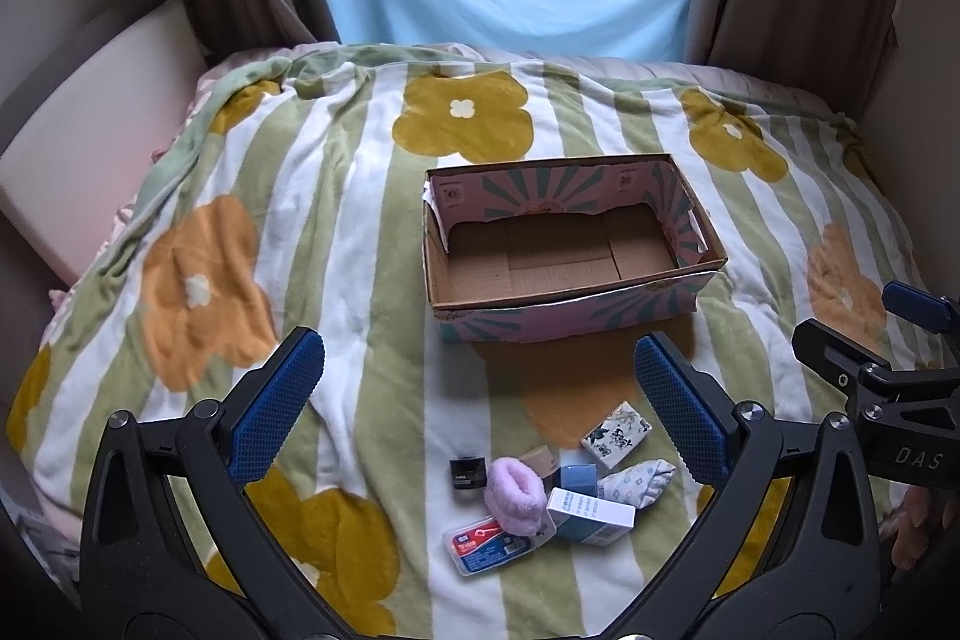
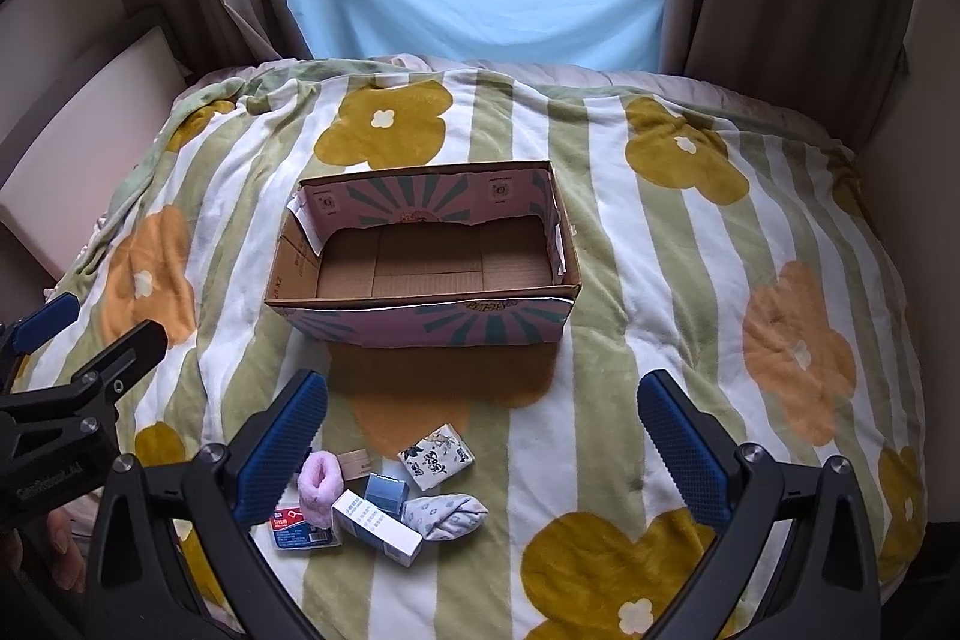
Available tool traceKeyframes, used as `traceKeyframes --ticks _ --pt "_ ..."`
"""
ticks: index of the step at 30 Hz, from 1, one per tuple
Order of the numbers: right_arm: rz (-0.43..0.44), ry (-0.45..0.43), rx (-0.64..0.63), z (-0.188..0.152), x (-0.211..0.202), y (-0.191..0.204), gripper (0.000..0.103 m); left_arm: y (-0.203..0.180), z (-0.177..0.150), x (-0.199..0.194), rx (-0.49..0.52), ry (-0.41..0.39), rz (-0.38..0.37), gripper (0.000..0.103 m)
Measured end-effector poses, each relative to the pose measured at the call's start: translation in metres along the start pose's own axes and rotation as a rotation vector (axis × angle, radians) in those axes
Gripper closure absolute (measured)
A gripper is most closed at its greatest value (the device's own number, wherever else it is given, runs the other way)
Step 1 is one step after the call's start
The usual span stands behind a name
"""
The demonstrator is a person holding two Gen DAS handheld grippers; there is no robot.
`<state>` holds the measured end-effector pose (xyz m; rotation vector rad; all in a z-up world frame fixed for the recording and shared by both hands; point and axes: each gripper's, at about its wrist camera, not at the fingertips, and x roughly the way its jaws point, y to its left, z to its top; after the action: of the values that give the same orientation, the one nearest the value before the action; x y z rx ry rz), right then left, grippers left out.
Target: Organize objects
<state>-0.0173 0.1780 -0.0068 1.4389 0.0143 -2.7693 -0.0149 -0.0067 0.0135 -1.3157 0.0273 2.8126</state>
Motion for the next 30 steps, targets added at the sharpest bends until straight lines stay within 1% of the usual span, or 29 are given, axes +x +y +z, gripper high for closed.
traceKeyframes --ticks 8,17,21,30 --pt "-0.012 -0.006 -0.002 -0.002 -0.006 0.000 0.000 0.000 0.000 0.002 -0.009 0.013 -0.007 0.000" --pt "-0.010 -0.008 0.001 -0.002 -0.006 0.002 0.001 0.002 -0.001 -0.002 -0.010 0.013 -0.020 0.000" --pt "-0.001 -0.022 0.003 -0.005 -0.012 0.003 0.001 0.002 -0.001 -0.004 -0.006 0.004 -0.016 0.000" --pt "0.000 -0.015 0.000 -0.002 -0.012 0.005 0.000 0.004 0.000 -0.006 -0.012 0.004 -0.024 0.000"
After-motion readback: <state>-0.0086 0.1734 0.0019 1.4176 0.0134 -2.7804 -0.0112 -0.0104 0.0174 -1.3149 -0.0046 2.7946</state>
